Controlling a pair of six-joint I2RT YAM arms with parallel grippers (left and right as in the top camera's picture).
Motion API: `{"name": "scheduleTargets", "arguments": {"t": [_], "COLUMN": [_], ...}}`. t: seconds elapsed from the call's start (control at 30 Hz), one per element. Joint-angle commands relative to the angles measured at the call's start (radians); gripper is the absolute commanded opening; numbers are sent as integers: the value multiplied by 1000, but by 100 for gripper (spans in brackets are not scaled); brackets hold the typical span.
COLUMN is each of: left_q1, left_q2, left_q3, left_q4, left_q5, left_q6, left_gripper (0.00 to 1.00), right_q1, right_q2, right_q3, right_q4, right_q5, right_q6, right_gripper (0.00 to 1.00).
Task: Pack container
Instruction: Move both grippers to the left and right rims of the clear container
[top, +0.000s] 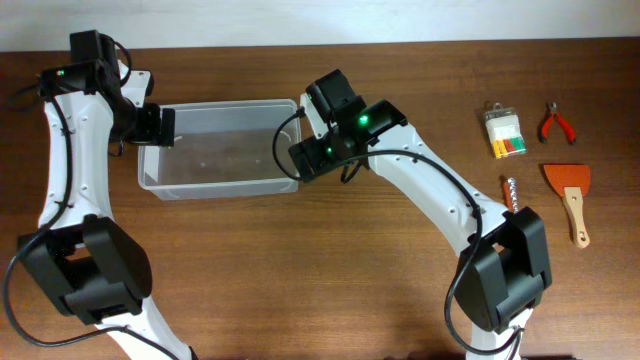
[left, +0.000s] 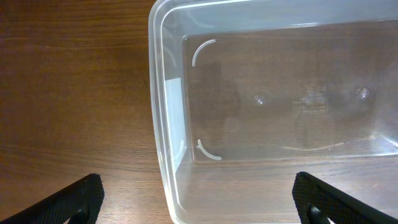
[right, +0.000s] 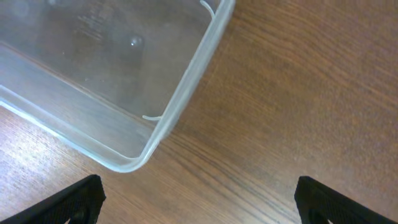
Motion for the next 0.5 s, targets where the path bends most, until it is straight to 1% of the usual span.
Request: {"name": "scheduleTargets", "arguments": {"t": [0.0,0.13,0.23,0.47], "left_q1": [22,27,29,29], "left_q2": [-3,2,13,66], "left_q3": [3,3,3,3], "left_q4": [0,3,5,3], "left_q5": [-7,-6,-3,6], "left_q6": [-2,-2,22,35], "left_gripper": [99,99,99,99], "right_q1": [11,11,11,9], "right_q2": [22,27,34,54], "right_q3": [19,19,19,19], "right_q4": [6,37,58,47], "right_q5": [-9,-28,-28,-29], "right_q6": [-23,-47,-49,-56], "right_gripper": [99,99,99,99]}}
